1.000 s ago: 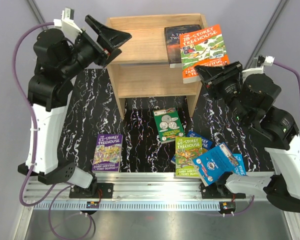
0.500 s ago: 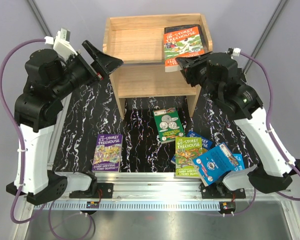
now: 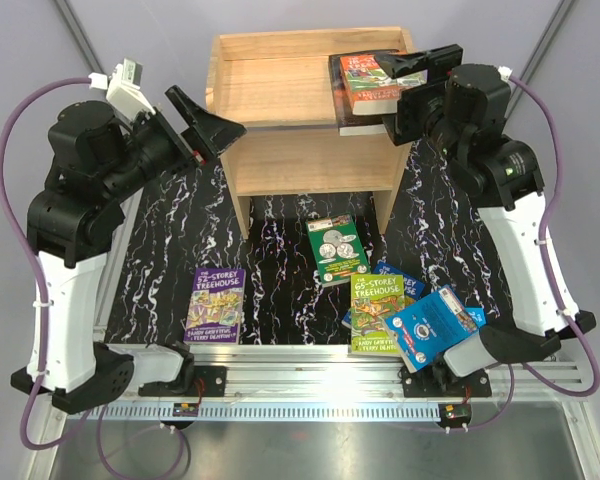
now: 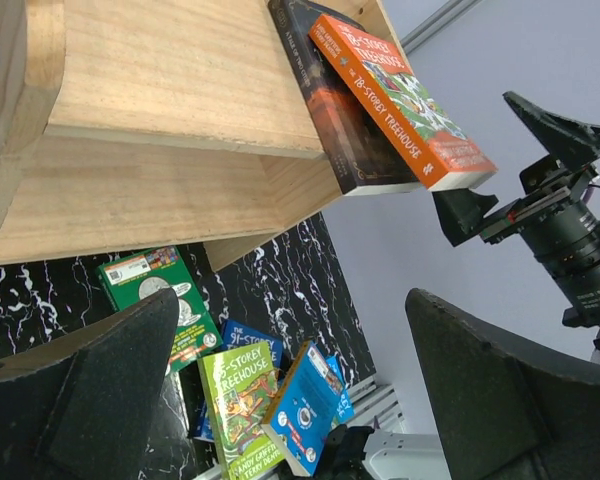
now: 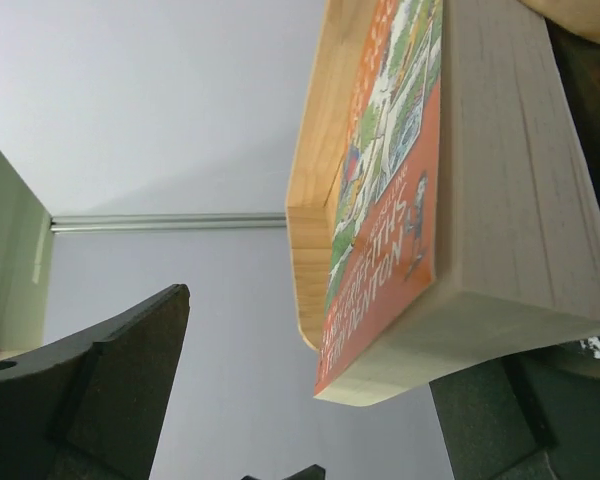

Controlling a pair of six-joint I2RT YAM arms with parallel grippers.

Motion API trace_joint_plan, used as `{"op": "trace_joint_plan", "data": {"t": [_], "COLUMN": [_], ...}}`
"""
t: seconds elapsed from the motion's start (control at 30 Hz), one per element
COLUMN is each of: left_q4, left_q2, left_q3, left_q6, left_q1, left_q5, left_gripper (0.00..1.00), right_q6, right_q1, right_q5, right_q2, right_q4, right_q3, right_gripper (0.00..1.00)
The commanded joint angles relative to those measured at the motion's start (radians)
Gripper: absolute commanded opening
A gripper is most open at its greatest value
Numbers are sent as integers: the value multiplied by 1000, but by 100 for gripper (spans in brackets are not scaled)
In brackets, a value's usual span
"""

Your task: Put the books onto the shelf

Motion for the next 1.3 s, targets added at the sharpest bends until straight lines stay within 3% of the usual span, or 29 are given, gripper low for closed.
{"op": "trace_joint_plan", "data": {"t": [0.0,0.2,0.67,0.77,0.93,1.17,1.27], "left_q4": [26,27,83,98,104,86,86], "left_q2": [23,69,87,81,78,61,46], "left_q3": [56,105,58,42,39,28,4], "left_q6": [28,22,-13,-19,-27,-15,-13], "left_q1": [9,37,75,75,73,78,83], "left_q5": [43,97,159,162,162,152,149], "left_gripper": [99,99,99,99,99,99,99], "right_q6": [51,125,100,87,82,59,57], "right_q1": [-27,-53,-90,-96,-96,-96,-98], "right_q5": [-117,-302,-332,-342,-352,-363,-359], "right_q2": [27,38,-33,-34,-57,-59,-71], "right_q4": [-11,-106,-211,-215,-189,-192,-181], "right_q3": [125,142,108,104,21,-7,-48], "right_gripper": [100,100,100,90,55,54,46]}}
